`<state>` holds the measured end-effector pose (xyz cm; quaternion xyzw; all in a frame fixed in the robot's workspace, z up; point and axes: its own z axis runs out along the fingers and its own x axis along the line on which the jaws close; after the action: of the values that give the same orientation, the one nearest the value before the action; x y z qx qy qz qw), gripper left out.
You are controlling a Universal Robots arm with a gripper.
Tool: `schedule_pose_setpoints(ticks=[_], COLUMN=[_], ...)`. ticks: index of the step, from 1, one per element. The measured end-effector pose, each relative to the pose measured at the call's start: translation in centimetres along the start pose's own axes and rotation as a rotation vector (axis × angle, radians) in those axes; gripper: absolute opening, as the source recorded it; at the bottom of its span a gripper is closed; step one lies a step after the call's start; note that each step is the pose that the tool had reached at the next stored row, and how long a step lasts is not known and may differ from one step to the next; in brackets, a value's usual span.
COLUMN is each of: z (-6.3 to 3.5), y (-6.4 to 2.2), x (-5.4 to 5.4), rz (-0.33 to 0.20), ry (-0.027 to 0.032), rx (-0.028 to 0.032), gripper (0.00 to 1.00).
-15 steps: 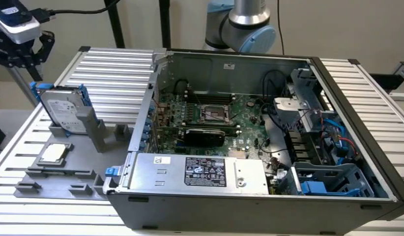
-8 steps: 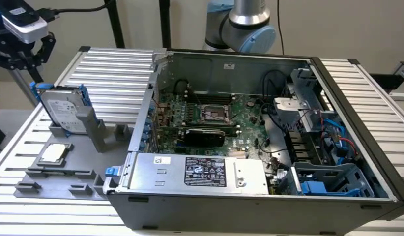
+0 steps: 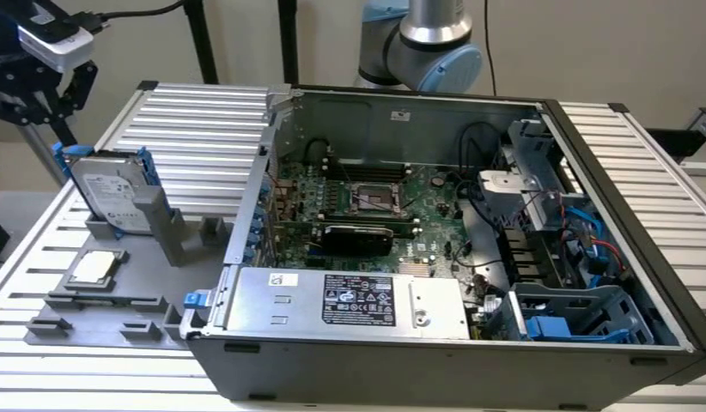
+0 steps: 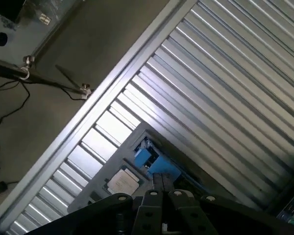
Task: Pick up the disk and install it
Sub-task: 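Pick up the disk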
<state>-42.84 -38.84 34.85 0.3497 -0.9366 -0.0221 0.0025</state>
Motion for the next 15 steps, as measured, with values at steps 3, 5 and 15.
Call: schedule_pose_setpoints(ticks=[3, 5, 15], z=[0.01, 0.00, 0.00], y=[0.00, 0.00, 0.00], x=[0.00, 0.00, 0.00], rz=[-0.054, -0.090, -0.249], ry=[-0.0004, -0.0004, -0.0050], rx=[0.0021, 0.0035, 0.0120], gripper=[0.00, 0.00, 0.00])
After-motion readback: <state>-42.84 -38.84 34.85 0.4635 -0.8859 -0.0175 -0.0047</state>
